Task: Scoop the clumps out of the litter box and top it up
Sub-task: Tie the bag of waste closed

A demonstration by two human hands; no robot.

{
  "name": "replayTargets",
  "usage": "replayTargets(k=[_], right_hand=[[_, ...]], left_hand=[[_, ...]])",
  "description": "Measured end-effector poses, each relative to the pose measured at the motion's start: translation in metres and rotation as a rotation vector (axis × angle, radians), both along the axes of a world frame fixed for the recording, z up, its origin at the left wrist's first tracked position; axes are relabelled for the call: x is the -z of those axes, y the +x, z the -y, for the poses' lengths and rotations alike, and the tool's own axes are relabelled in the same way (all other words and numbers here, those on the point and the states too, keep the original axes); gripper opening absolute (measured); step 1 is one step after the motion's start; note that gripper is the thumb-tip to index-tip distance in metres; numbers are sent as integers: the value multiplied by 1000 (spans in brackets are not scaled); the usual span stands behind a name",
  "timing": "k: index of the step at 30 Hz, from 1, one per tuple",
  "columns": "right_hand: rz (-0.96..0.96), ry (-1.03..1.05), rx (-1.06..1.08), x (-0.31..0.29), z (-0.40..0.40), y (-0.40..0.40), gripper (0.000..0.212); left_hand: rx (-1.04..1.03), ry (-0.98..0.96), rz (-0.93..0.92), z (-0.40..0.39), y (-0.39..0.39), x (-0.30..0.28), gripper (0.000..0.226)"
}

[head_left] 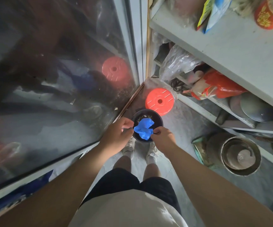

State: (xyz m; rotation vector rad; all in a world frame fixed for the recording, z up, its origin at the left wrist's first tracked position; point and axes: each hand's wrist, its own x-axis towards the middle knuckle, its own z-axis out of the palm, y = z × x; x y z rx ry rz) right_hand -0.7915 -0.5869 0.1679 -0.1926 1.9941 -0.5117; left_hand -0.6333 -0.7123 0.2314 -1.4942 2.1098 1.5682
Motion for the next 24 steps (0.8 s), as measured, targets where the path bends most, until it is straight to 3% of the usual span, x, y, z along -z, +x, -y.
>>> replayTargets(k=[5, 15, 24], right_hand=[[10, 19, -48, -2, -1, 2, 5], [-48, 12, -142, -41, -23, -5, 10], [-331, -37, -294, -127, -66, -18, 44]], left_hand=[[-4, -3, 0, 0, 5, -4, 19], [100, -72, 16, -14, -5, -36, 20], [397, -187, -40, -30, -31, -77, 30]])
